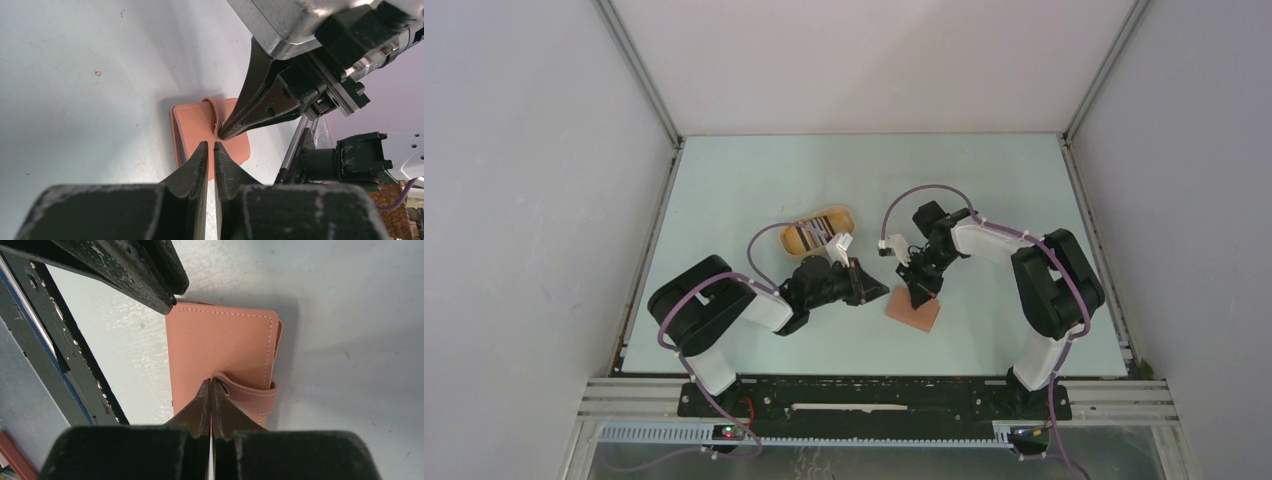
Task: Put the credit cards into the card holder
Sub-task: Close the card holder at the center of the board.
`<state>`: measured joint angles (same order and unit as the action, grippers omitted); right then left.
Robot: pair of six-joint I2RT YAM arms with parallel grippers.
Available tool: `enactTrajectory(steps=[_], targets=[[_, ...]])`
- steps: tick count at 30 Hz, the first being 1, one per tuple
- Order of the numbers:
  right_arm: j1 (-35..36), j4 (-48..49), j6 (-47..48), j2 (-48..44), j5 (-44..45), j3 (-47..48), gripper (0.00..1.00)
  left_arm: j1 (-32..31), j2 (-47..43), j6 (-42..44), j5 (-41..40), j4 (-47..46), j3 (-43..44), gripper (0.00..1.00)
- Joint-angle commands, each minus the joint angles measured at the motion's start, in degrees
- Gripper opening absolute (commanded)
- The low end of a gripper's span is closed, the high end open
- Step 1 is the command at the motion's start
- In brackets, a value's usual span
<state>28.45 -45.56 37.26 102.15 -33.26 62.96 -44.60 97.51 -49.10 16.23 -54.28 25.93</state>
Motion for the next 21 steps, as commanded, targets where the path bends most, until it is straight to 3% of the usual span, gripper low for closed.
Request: enactTrajectory(steps=[1, 4, 9, 14, 21], targets=[[-0.7, 0.44, 0.44, 1.15, 0.9, 1.07, 0.0, -0.2, -1.05, 0.23, -0.08, -2.83, -1.2, 0.12], [-1.09, -0.67, 0.93, 0.38, -1.8, 1.32, 0.02, -0.24, -1.1, 0.23, -0.05, -3.09, -1.31, 0.12], [-2.67, -2.42, 2.54, -2.08, -7.29, 1.45, 0.23, -0.21, -1.01, 0.23, 0.18, -3.37, -1.32, 0.12], [-4.18, -4.36, 5.23, -5.55, -12.15, 1.42, 0.35, -0.19, -0.94, 0.23, 0.39, -3.94, -1.32, 0.12], [-5.9, -5.4, 6.94, -8.53, -15.4, 1.39, 0.38, -0.2, -0.99, 0.23, 0.59, -4.41, -1.54, 0.12]])
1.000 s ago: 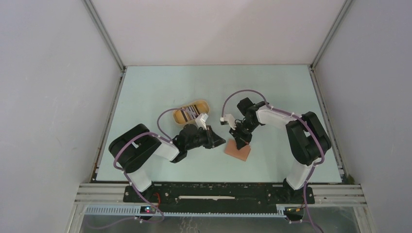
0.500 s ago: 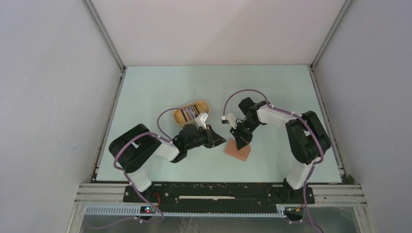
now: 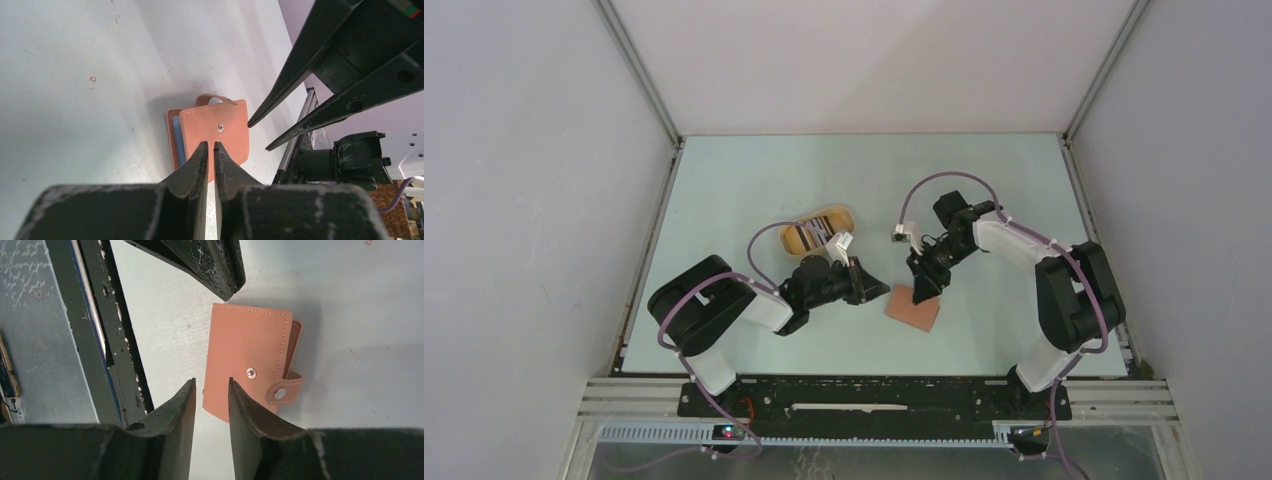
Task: Put the credit cards into the card holder
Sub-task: Close the card holder at the center of the board.
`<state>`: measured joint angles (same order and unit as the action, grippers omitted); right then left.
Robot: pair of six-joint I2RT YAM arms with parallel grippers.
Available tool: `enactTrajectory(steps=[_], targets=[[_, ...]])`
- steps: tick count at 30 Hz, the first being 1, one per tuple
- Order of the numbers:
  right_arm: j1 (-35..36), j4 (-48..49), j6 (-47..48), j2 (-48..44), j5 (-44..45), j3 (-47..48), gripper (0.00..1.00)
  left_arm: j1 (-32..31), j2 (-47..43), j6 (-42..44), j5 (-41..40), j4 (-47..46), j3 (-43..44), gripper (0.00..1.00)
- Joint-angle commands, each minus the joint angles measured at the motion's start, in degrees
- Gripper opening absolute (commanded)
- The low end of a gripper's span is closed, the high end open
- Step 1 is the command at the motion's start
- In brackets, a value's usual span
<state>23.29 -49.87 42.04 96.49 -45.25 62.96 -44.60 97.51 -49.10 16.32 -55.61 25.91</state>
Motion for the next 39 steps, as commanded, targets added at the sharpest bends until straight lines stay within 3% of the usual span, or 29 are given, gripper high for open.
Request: enactTrajectory(steps=[1, 5, 11, 16, 24, 32, 39], targets=[[-0.85, -0.23, 1.1, -3.1, -2.43, 1.31, 0.38, -0.22, -0.9, 0.28, 0.48, -3.17, -1.48, 0.12], [-0.92, 1.18, 0.21, -3.3, -1.42, 1.33, 0.35, -0.17, -0.85, 0.32, 0.63, -3.28, -1.39, 0.12], [-2.5, 1.51, -0.08, -5.97, -1.98, 1.3, 0.45, -0.24, 0.21, 0.48, 1.92, -3.27, -0.47, 0.12], [-4.27, 6.37, -4.45, -7.43, 4.05, 0.25, 0.53, -0.3, 1.42, 0.54, 3.04, -2.83, 0.87, 0.12], [-4.32, 8.65, -6.82, -4.14, 10.18, -0.06, 0.54, -0.99, 2.92, 1.09, 3.35, -0.91, 2.66, 0.14], [-2.56, 7.81, -6.16, -2.0, 10.61, 0.3, 0.49, -1.07, 3.12, 1.36, 3.42, -0.66, 2.78, 0.14], [-2.55, 6.63, -6.18, 0.07, 10.84, 1.31, 0.34, -1.08, 3.03, 1.38, 3.36, -0.72, 2.68, 0.15]])
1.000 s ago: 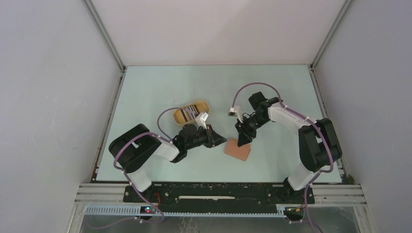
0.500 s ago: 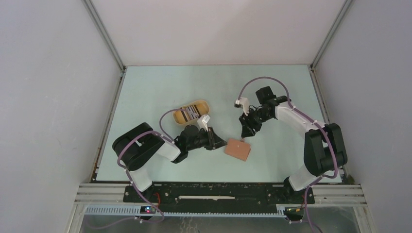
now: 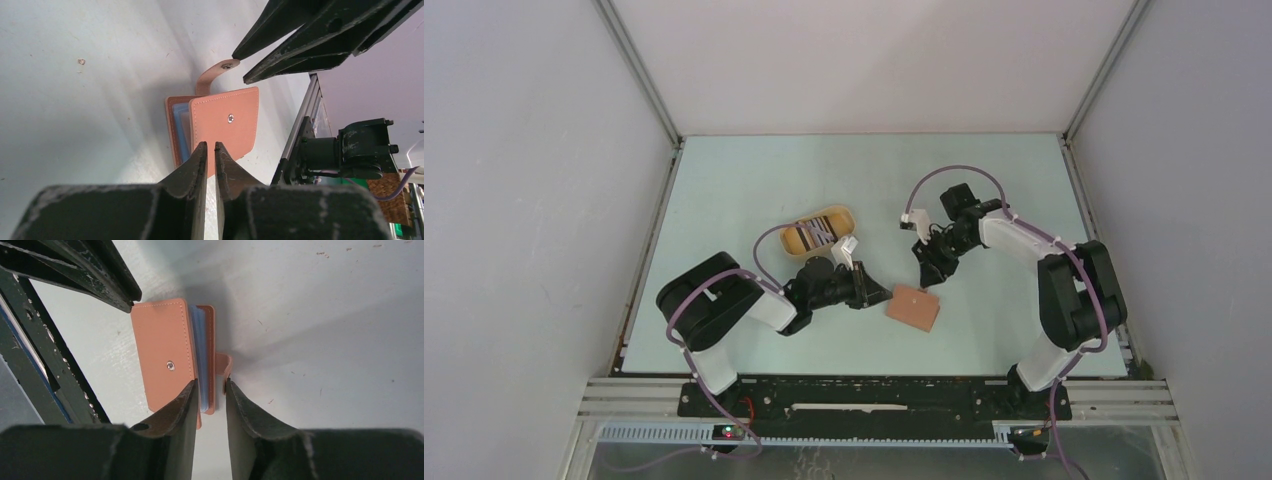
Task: Put the credit cards into the card holder
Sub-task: Close the card holder at the center of the board.
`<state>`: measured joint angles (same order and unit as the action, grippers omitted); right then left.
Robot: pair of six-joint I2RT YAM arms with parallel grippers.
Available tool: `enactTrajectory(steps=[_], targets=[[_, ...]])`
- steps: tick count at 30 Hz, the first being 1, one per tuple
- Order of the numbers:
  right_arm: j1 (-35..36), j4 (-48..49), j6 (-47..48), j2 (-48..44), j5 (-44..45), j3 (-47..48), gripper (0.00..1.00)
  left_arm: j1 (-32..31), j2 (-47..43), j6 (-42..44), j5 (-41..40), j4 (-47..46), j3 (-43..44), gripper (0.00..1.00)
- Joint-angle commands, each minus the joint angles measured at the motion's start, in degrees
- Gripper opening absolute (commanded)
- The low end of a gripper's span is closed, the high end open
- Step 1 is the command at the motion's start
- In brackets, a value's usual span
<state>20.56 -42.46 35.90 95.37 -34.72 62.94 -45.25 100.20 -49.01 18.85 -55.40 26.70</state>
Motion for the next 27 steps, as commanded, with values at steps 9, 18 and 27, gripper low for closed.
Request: enactTrajectory(steps=[9, 18, 27], targets=[[-0.16, -0.9, -0.48, 1.72, 0.14, 1.57, 0.24, -0.45, 0.21, 1.29, 0.9, -0.94, 1.87, 0.15], [-0.52, 0.52, -2.46, 2.43, 1.91, 1.66, 0.29, -0.42, 0.36, 1.29, 0.82, -0.92, 1.87, 0.15], [-1.28, 1.76, -3.72, 2.44, 2.25, 1.67, 0.34, -0.44, 0.32, 1.29, 0.81, -0.94, 1.87, 0.15]])
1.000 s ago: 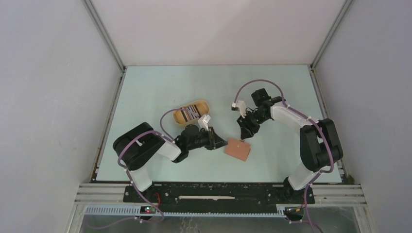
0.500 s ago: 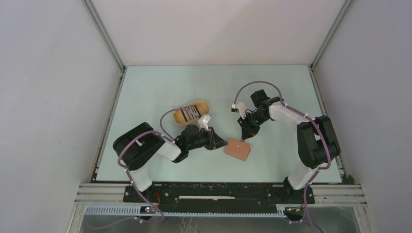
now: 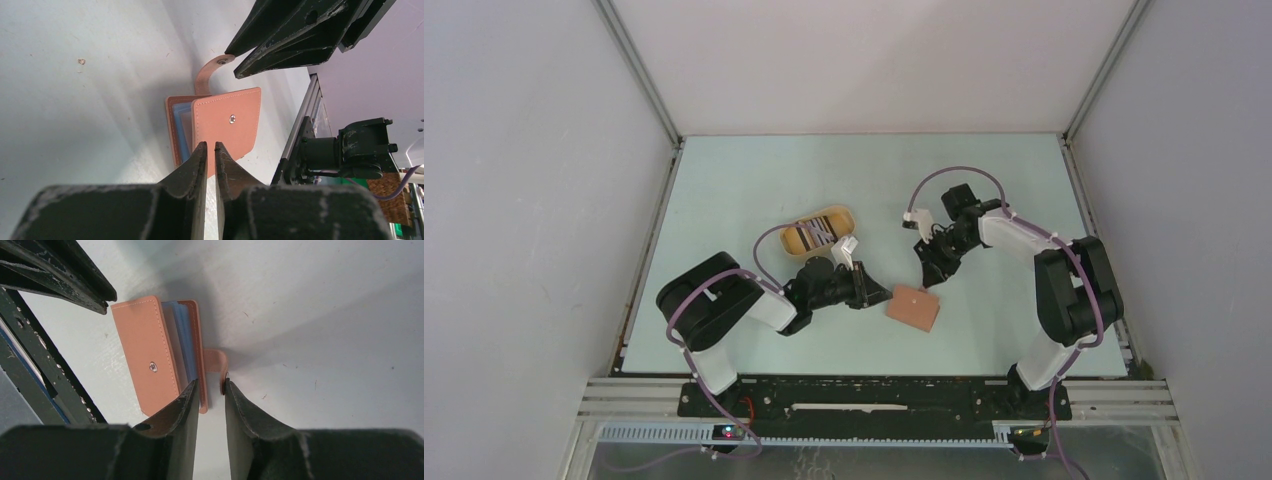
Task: Put the credit cards into the card holder
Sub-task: Close the card holder at the center of the board.
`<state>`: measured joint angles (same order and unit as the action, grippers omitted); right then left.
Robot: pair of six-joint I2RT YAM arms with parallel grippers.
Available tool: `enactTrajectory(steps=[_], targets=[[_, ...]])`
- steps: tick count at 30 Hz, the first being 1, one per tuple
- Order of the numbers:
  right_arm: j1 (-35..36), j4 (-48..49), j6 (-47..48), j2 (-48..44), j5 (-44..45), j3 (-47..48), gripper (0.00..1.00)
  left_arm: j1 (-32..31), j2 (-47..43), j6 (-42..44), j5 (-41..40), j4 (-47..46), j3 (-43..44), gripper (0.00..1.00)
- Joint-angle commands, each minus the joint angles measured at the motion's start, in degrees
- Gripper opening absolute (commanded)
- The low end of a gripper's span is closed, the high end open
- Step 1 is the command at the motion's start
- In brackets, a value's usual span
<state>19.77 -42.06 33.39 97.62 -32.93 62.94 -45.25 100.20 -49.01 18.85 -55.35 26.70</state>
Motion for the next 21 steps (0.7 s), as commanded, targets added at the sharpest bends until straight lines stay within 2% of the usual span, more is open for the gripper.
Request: enactTrajectory(steps=[1, 9, 15, 21], targets=[[-0.63, 1.55, -1.47, 0.26, 0.78, 1.65, 0.35, -0.45, 0.34, 1.31, 0.9, -0.99, 1.89, 0.15], [-2.03, 2.09, -2.44, -0.36, -0.16, 1.71, 0.41, -0.45, 0.41, 1.29, 0.88, -0.99, 1.95, 0.15], [-3.04, 1.9, -2.35, -0.13, -2.99, 1.71, 0.41, -0.44, 0.54, 1.29, 0.95, -0.99, 2.04, 0.15], [-3.24, 1.52, -2.43, 0.98, -4.33, 2.2, 0.36, -0.44, 0.54, 1.29, 1.04, -0.99, 2.13, 0.15]])
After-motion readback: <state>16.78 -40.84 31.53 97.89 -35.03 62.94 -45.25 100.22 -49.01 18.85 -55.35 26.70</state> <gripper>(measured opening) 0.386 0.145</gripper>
